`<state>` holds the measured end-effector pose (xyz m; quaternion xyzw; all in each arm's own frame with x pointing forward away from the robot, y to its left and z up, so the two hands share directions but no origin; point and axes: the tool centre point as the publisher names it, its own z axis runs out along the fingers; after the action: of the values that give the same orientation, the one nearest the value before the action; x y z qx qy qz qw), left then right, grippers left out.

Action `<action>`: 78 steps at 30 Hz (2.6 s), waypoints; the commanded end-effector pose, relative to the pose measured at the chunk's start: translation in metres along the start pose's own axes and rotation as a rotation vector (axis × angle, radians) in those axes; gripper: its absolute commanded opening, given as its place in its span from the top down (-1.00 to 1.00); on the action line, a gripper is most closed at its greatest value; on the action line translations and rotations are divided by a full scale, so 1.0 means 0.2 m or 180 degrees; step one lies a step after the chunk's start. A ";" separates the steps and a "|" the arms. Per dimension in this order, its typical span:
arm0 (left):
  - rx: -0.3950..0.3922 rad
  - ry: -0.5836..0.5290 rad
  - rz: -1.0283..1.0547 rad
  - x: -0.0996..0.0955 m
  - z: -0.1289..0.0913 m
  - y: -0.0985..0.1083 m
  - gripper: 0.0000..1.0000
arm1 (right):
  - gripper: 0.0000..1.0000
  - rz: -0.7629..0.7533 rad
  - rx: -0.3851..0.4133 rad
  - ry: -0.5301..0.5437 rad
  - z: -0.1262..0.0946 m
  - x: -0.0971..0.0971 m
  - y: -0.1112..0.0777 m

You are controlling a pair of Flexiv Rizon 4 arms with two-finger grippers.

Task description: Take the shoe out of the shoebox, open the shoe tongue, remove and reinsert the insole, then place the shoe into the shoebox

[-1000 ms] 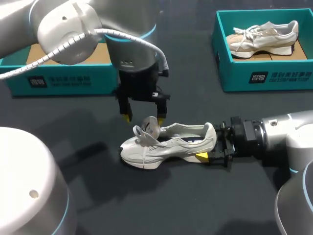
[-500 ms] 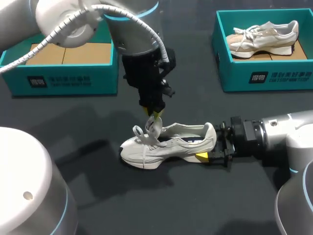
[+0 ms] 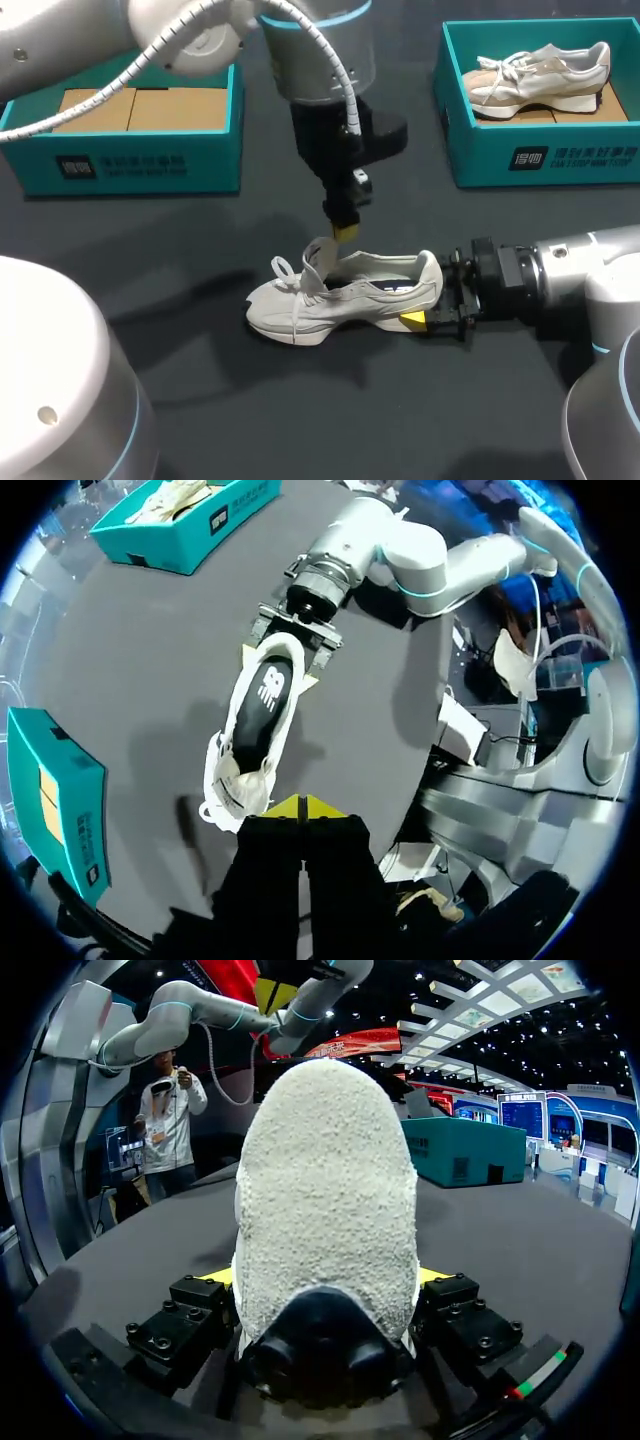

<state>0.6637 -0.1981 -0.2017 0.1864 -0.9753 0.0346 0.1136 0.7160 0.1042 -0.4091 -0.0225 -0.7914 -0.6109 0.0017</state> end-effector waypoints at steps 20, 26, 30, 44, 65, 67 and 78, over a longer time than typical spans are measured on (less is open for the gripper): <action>0.0050 -0.0028 0.0920 -0.15 0.38 -0.23 1.00 | 1.00 0.0002 0.0010 -0.0007 0.00 0.00 0.00; 0.0050 -0.0028 0.0920 -0.15 0.38 -0.23 1.00 | 1.00 0.0002 0.0010 -0.0007 0.00 0.00 0.00; 0.0059 -0.0081 0.1076 -0.18 0.52 -0.29 1.00 | 1.00 0.0002 0.0010 -0.0007 0.00 0.00 0.00; 0.0141 0.0008 0.1297 -0.21 0.61 -0.29 1.00 | 1.00 0.0002 0.0010 -0.0007 0.00 0.00 0.00; -0.0046 0.0155 0.1293 -0.23 0.77 -0.18 1.00 | 1.00 0.0002 0.0010 -0.0007 0.00 0.00 0.00; -0.0023 0.0133 0.1354 -0.22 0.78 -0.16 1.00 | 1.00 0.0002 0.0010 -0.0007 0.00 0.00 0.00; 0.0023 0.0052 0.1468 -0.22 0.82 -0.14 0.35 | 1.00 0.0002 0.0010 -0.0007 0.00 0.00 0.00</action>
<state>0.6839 -0.2286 -0.3680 -0.0414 -0.9907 0.0621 0.1134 0.7159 0.1042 -0.4091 -0.0222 -0.7914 -0.6109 0.0017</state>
